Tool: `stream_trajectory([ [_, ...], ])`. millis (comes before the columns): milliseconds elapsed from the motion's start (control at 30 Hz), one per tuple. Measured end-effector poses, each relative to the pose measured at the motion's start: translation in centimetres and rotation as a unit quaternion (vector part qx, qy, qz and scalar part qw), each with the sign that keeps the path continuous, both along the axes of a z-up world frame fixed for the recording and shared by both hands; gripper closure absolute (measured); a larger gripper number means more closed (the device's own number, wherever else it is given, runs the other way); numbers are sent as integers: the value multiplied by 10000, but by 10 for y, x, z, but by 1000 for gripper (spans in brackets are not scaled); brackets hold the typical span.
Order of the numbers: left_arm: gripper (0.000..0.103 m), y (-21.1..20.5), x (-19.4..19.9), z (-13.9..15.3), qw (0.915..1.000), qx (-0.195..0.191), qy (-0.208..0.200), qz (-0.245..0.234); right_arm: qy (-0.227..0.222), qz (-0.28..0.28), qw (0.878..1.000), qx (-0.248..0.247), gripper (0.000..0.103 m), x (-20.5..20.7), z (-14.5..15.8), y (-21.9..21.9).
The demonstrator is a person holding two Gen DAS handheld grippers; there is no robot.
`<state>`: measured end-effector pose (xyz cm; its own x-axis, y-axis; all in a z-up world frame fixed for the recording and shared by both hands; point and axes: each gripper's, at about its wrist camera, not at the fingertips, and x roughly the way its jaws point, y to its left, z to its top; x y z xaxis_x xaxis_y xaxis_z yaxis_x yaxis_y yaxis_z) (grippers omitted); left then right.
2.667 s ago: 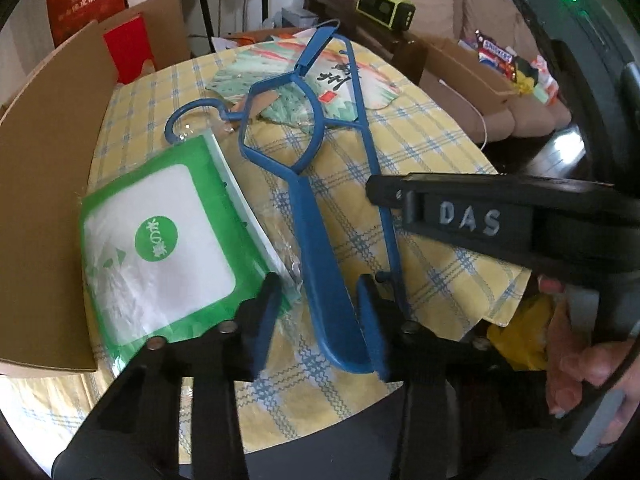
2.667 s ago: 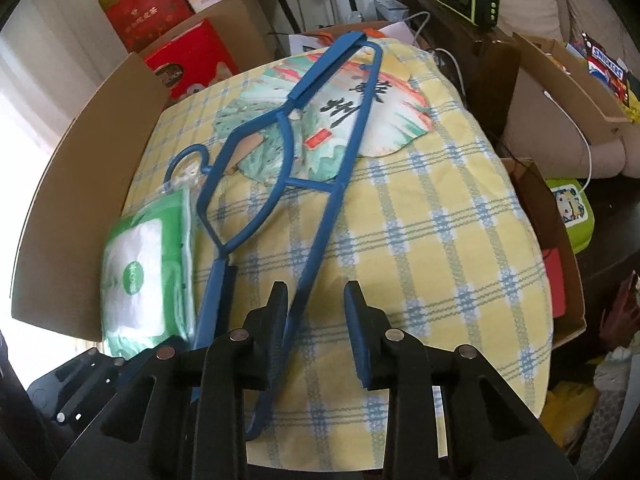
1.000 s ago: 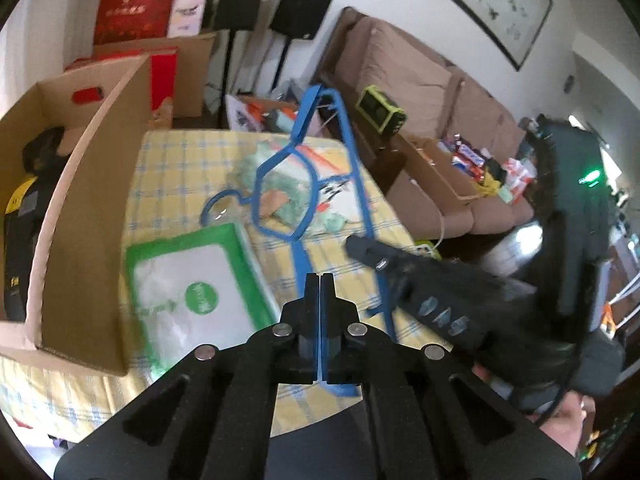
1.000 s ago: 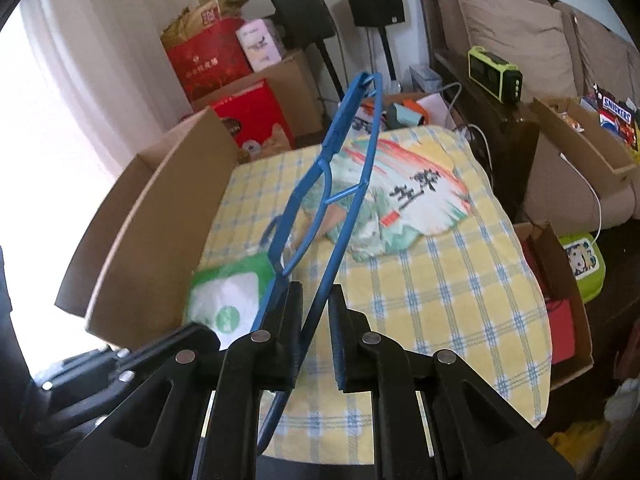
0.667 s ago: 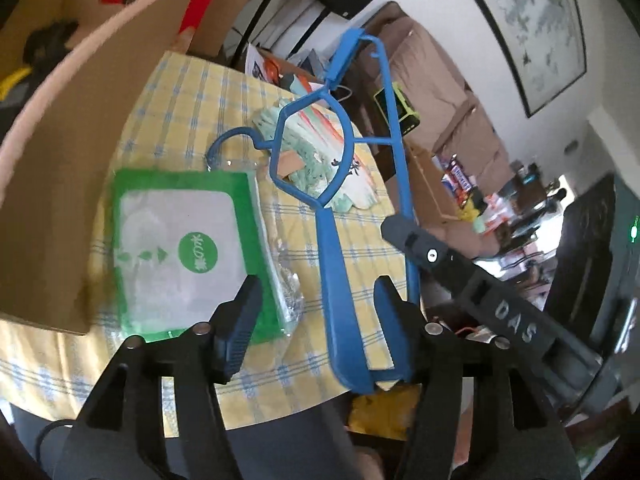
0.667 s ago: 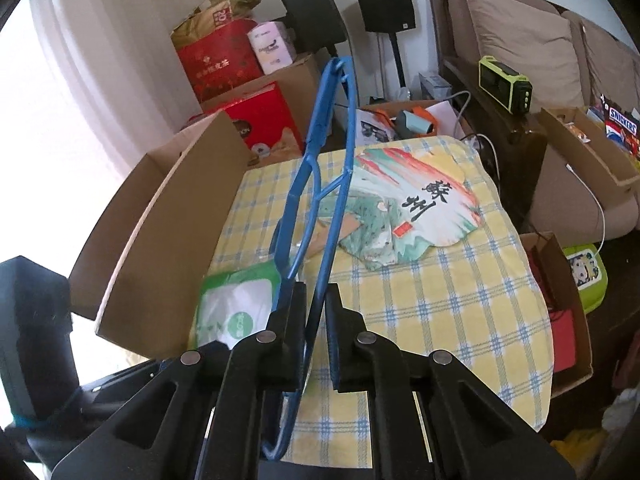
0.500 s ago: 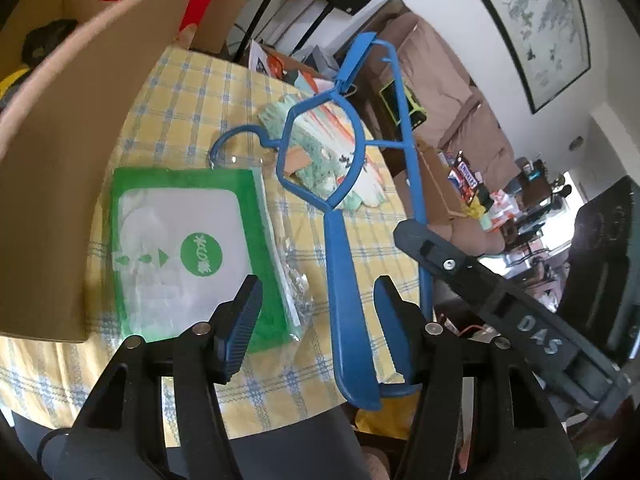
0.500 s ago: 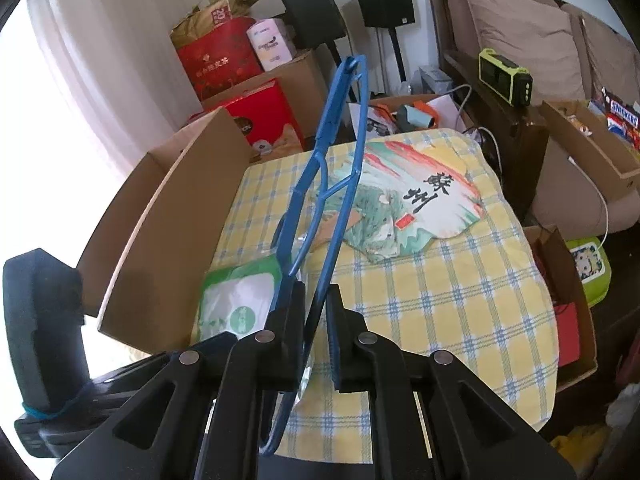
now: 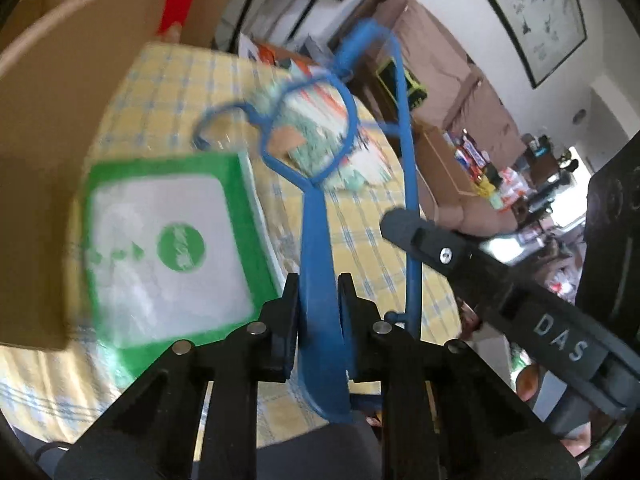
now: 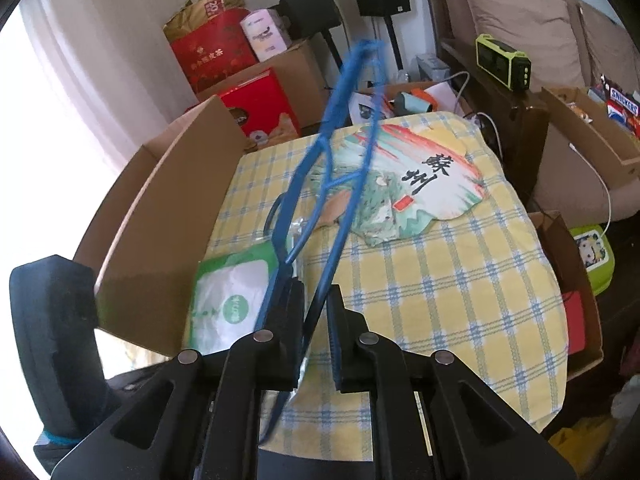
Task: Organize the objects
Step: 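Lift the blue hanger off the table with both tools, then carry the hanger with both tools over the box and lower it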
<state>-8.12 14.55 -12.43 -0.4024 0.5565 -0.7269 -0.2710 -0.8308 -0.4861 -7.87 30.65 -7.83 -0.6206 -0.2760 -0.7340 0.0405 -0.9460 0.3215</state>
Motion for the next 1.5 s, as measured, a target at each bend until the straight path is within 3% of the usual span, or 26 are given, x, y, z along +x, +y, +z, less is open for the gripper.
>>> stream_trajectory([
  [100, 86, 1, 9, 19, 9981, -290, 550, 34, -17, -54, 9998, -197, 88, 0, -3, 6],
  [167, 86, 0, 10, 23, 9980, -251, 575, 48, 65, -55, 9997, -250, 88, 1, 0, 8],
  [300, 86, -2, 14, 32, 9977, -203, 649, 54, 338, 25, 9992, 200, 88, 5, 14, -4],
  [800, 86, -38, 8, 95, 9937, -91, 1053, 368, 765, 445, 9961, -73, 87, -4, 69, -32],
  [1167, 86, -96, 6, 121, 9876, -139, 1203, 996, 846, 1096, 9903, -85, 87, -26, 96, -90],
  [1500, 86, -167, 3, 119, 9787, -348, 1181, 1641, 802, 1818, 9801, 35, 87, -47, 99, -169],
])
